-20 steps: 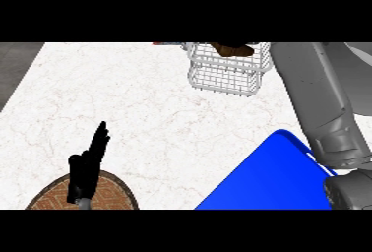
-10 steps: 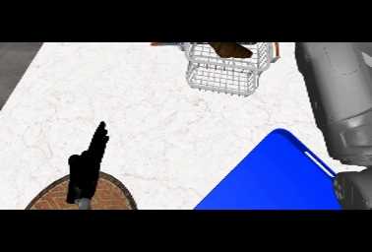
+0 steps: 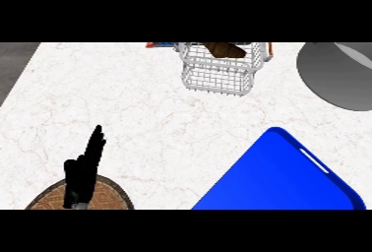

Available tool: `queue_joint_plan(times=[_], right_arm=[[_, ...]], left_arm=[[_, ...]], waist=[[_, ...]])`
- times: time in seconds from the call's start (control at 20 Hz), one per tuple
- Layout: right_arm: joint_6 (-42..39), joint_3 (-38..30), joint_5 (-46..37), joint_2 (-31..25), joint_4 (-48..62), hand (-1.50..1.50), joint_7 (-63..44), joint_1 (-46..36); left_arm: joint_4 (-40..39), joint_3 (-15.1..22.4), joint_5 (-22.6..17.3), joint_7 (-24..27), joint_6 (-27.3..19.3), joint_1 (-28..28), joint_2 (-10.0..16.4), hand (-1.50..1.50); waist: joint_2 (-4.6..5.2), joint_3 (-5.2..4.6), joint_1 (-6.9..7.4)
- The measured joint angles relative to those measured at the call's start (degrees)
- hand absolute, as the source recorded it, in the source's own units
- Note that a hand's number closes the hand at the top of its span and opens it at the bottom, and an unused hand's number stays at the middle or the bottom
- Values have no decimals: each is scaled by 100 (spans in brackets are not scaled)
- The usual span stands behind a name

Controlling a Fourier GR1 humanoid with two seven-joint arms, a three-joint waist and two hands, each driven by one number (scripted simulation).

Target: Pick the croissant from the tray and place it in the tiered basket

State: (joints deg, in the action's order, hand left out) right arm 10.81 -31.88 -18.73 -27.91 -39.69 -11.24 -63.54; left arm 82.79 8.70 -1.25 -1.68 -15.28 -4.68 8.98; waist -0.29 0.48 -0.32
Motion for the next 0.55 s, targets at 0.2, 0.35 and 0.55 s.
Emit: queue_joint_plan(times=[0.2, 0.35, 0.55], right_arm=[[-735, -364, 429, -761, -210, -150, -82, 456], [-1397, -675, 755, -1358, -171, -150, 93, 946], [-2340, -1076, 1191, -2063, 37, -150, 442, 1587]], left_arm=[[-13, -78, -50, -54, 24, 2, 27, 0], [59, -77, -43, -113, 42, -20, 50, 0], [21, -32, 36, -91, 9, 0, 0, 0]], waist=[[-14, -6, -57], [-6, -10, -56], [4, -10, -47]])
